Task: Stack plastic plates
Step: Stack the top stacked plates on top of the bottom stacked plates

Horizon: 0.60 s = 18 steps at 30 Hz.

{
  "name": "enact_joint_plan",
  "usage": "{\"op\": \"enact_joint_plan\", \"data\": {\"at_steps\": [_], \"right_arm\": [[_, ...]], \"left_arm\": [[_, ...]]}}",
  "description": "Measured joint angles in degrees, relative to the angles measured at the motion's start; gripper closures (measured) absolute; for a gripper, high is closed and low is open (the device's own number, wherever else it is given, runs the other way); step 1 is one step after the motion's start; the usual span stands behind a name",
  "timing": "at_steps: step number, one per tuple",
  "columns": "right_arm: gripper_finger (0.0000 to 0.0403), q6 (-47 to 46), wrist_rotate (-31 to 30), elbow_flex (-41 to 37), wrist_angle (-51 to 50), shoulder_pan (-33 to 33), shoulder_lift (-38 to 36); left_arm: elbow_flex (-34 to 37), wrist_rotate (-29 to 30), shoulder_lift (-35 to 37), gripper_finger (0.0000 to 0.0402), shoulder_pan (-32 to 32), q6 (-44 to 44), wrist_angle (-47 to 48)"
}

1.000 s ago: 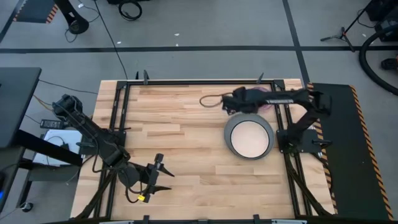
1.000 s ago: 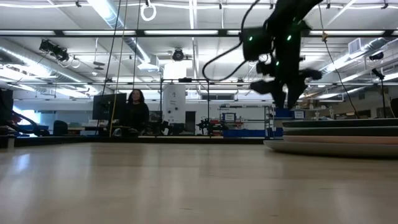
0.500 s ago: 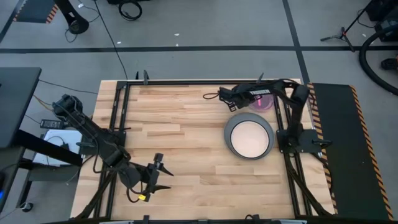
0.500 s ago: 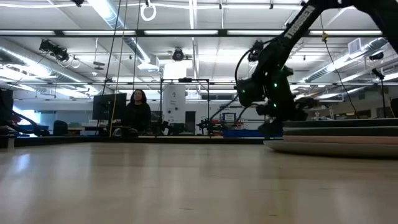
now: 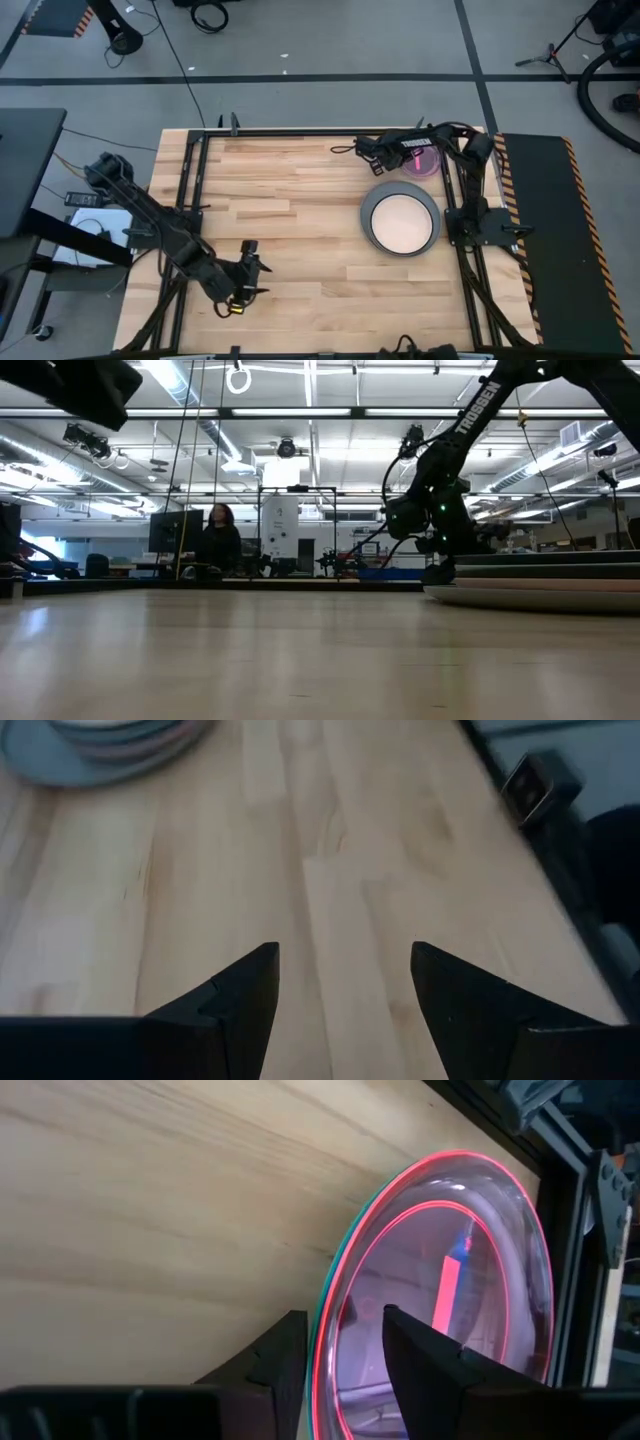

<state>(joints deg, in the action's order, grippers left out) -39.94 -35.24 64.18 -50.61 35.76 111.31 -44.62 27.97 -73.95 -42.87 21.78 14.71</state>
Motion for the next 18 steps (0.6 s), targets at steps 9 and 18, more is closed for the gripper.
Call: {"op": "enact_joint_plan", "data": {"at_steps": [9, 18], "right_arm": [[0.0314, 0.07, 4.13, 0.15, 0.65, 1.29, -0.13], [0.0393, 2.81, 2.34, 0.04, -0.55, -1.25, 0.13]], "left_arm": [[0.02, 0.09, -2.99, 0.0169, 3.71, 4.73, 5.87], [0.02, 0.49, -6.62, 0.0169, 6.45, 9.1, 11.13]]}}
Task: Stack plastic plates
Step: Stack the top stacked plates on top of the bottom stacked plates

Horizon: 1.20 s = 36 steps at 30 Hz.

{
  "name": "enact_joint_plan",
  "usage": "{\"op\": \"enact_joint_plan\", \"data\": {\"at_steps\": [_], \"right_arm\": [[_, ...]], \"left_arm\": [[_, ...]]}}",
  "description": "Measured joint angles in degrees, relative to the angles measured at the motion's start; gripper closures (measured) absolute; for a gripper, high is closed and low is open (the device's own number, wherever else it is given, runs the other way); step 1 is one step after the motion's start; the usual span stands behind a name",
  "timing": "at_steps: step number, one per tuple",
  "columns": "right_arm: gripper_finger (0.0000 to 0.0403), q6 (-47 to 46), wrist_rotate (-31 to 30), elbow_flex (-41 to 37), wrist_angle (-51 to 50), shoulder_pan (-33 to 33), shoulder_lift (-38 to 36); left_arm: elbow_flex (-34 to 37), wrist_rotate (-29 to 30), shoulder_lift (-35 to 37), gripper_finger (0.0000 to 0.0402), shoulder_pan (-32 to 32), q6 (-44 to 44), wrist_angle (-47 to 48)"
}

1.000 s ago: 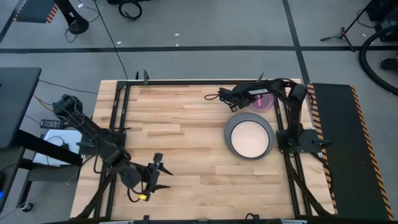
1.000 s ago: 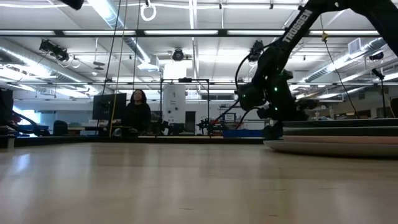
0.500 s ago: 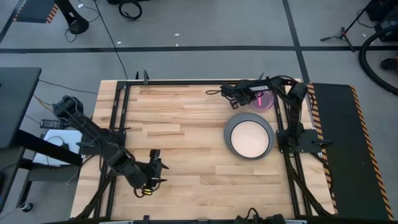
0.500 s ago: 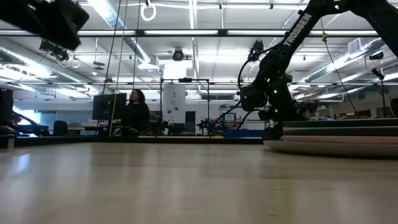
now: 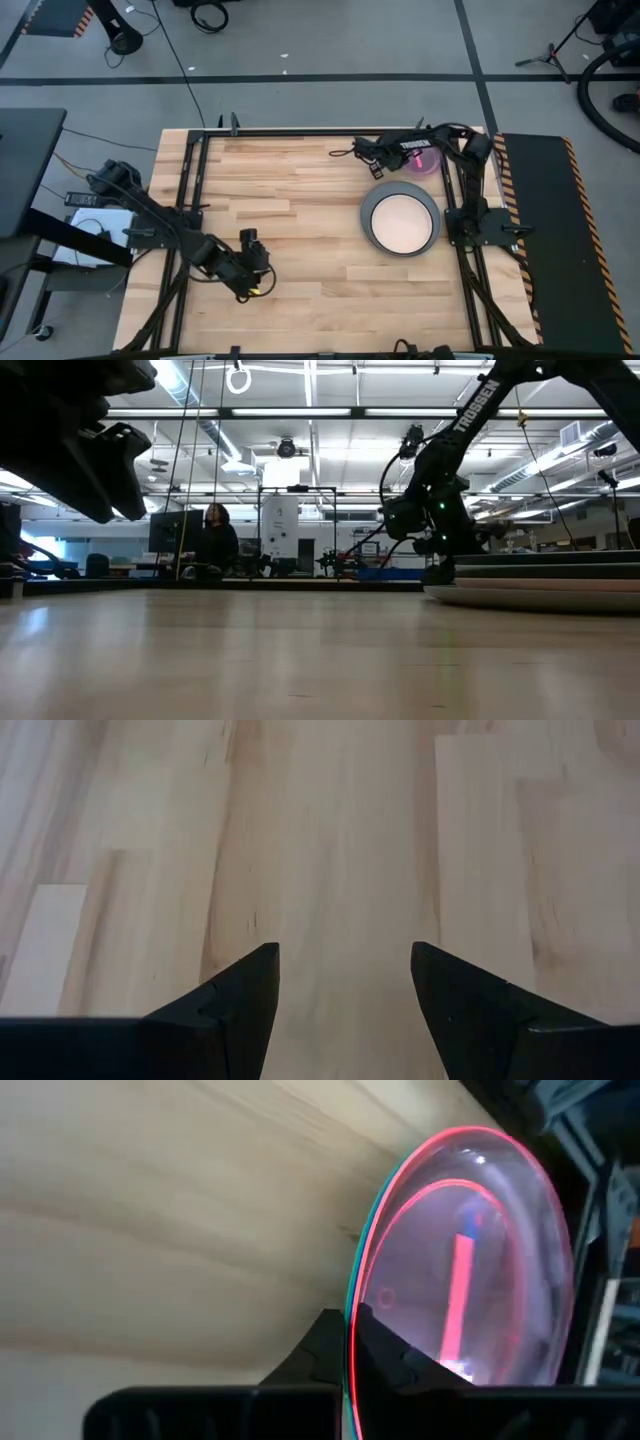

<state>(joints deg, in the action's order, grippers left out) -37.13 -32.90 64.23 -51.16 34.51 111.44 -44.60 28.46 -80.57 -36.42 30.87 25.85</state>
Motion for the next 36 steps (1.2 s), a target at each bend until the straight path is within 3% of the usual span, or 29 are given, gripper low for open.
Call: {"op": "enact_joint_plan", "data": {"at_steps": [8, 13, 27, 36], "right_arm": [[0.0393, 1.35, -8.19, 5.56, -8.69, -5.78, -0.71], [0.0393, 2.69, -9.73, 11.19, -11.55, -12.42, -3.29], [0.0393, 6.97, -7.71, 29.5, -13.17, -41.23, -5.66], [0.0393, 0.82, -8.37, 31.79, -12.11, -55.99, -5.69]], "left_arm": [[0.0, 1.99, -0.14, 0.0169, 0.0, -0.05, 0.42], [0.0, 2.96, -0.12, 0.0169, 0.04, -0.46, 0.43], [0.0, 5.53, -0.12, 0.0169, 0.04, -0.68, 0.59], [0.0, 5.6, -0.1, 0.0169, 0.05, -1.55, -0.74]]}}
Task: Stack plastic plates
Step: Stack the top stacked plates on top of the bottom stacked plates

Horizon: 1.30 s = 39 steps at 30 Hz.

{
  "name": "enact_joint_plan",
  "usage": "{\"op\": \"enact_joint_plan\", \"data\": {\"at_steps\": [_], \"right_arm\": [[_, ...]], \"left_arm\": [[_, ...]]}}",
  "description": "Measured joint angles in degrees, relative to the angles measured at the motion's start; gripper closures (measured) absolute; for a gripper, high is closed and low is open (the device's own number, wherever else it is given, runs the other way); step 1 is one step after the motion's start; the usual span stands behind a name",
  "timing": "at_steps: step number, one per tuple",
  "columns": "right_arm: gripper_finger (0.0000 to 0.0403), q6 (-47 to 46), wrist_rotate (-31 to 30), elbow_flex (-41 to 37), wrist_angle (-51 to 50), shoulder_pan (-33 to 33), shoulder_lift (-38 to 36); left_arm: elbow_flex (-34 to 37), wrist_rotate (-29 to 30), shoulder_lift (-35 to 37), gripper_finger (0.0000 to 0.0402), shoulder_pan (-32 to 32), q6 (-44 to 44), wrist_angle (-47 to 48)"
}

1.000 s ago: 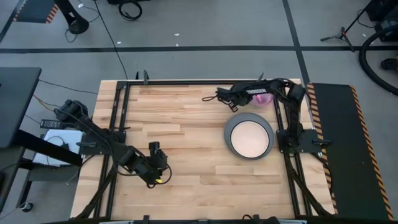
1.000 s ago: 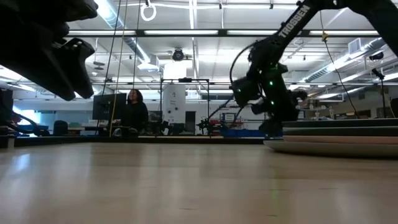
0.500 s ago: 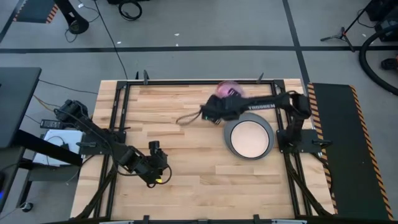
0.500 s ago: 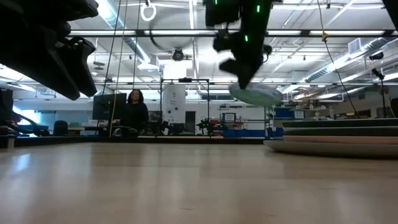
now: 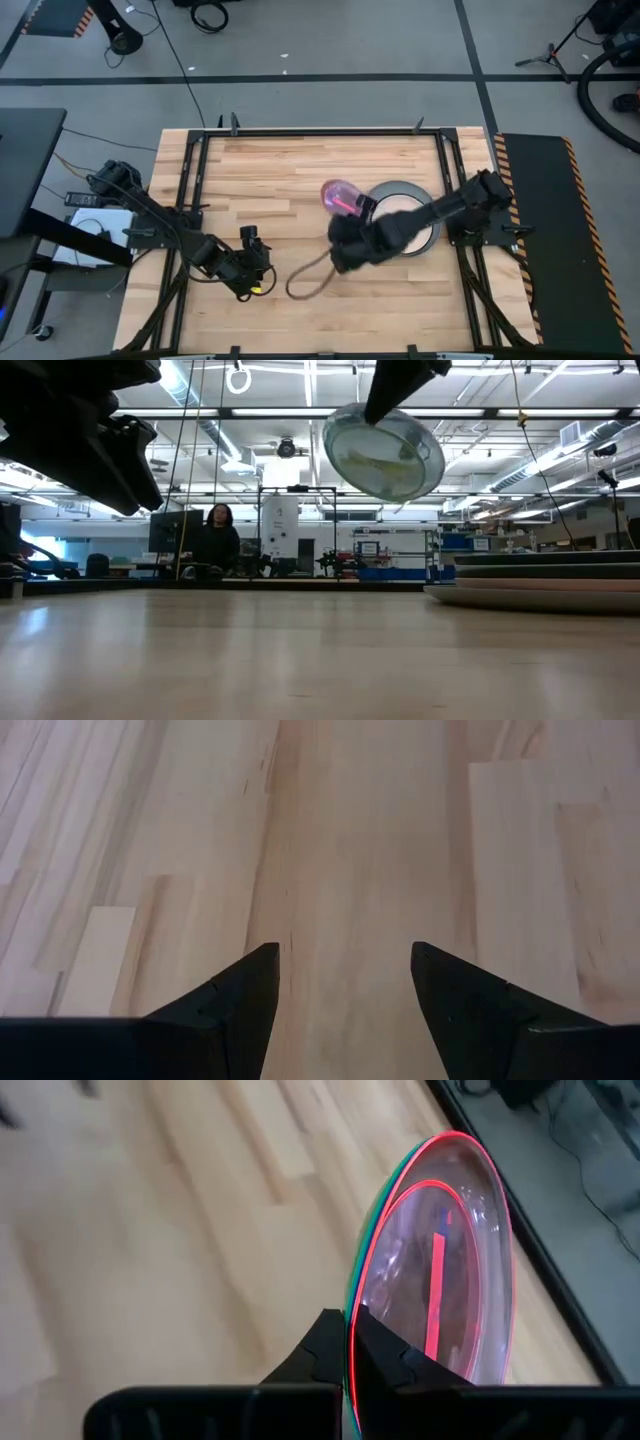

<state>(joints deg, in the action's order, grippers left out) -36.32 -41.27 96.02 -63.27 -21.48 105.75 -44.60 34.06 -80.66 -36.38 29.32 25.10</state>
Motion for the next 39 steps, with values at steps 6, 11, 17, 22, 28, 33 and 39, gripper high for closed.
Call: {"op": "enact_joint_plan", "data": {"at_steps": [6, 11, 17, 22, 28, 33, 39], "right_arm": [[0.0393, 5.66, -6.66, -1.73, 7.36, -7.61, 0.01], [0.0393, 21.25, -13.05, -1.85, 17.58, -12.34, 0.01], [0.0393, 27.42, -14.17, -1.85, 17.65, -13.91, 0.01], [0.0393, 14.45, -17.59, -1.85, 1.79, -14.31, 0.01], [0.0393, -7.77, -9.55, -1.85, -13.91, -14.31, 0.01], [0.0393, -12.73, 0.26, -1.85, -14.43, -15.35, 0.01], [0.0393, -20.59, 8.05, -1.85, -22.55, -16.62, 0.01]], "left_arm": [[0.0, -0.02, 0.07, 0.0169, 0.9, 0.04, -0.01], [0.0, -0.02, 0.07, 0.0169, 1.88, 0.8, 0.0], [0.0, -0.84, 0.07, 0.0169, 1.88, 1.59, -0.04], [0.0, -6.17, 0.07, 0.0169, 1.79, 3.0, -0.24], [0.0, -7.61, 0.07, 0.0169, 1.77, 3.13, -0.3], [0.0, -7.61, 0.07, 0.0169, 1.85, 3.03, -1.2], [0.0, -7.61, 0.07, 0.0169, 1.88, 2.6, -2.07]]}}
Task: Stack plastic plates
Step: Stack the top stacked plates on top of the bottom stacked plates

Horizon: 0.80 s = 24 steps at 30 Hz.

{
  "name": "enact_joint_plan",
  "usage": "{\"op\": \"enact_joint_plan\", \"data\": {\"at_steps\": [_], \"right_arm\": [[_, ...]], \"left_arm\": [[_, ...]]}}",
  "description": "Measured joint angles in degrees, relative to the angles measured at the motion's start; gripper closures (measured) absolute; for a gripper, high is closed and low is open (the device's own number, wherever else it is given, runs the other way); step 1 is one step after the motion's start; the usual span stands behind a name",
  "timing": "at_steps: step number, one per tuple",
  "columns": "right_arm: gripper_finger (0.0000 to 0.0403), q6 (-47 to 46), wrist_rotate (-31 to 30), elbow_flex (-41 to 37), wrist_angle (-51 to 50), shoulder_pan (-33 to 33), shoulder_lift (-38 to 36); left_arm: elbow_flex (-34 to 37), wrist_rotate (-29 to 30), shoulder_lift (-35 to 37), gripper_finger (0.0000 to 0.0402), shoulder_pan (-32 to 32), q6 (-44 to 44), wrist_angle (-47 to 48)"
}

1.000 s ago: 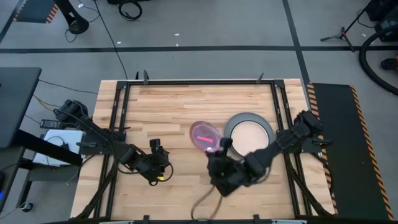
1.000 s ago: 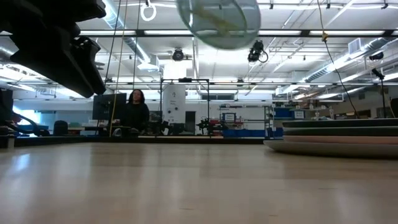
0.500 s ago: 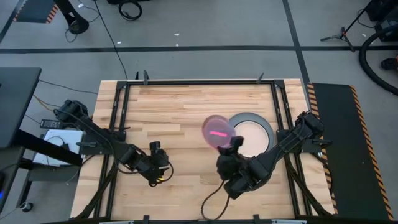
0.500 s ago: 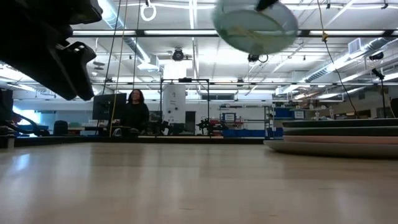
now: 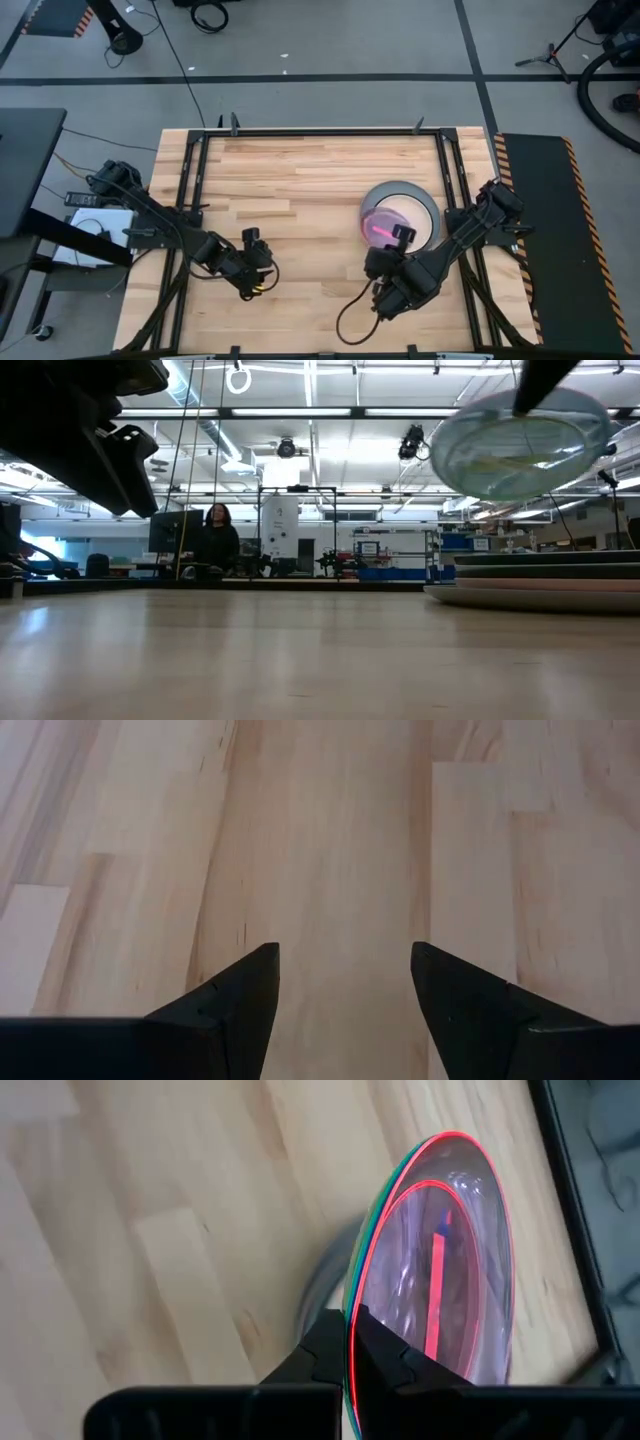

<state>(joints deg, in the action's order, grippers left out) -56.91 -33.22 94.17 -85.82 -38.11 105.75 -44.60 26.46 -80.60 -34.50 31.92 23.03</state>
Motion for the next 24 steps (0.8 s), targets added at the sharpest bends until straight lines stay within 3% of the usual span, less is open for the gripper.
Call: {"op": "enact_joint_plan", "data": {"at_steps": [4, 16, 24], "right_arm": [[0.0393, -5.06, 1.73, -2.26, -4.31, -1.13, -0.02], [0.0393, -7.74, 7.5, -18.1, -0.28, 2.69, 0.04], [0.0393, 0.61, 13.77, -22.44, 7.0, 7.75, 0.01]], "left_arm": [[0.0, 0.0, 0.0, 0.0169, -0.01, -0.05, -0.42], [0.0, 0.0, 0.0, 0.0169, 0.0, 0.02, -0.86], [0.0, 0.0, 0.0, 0.0169, 0.0, 0.0, -0.9]]}}
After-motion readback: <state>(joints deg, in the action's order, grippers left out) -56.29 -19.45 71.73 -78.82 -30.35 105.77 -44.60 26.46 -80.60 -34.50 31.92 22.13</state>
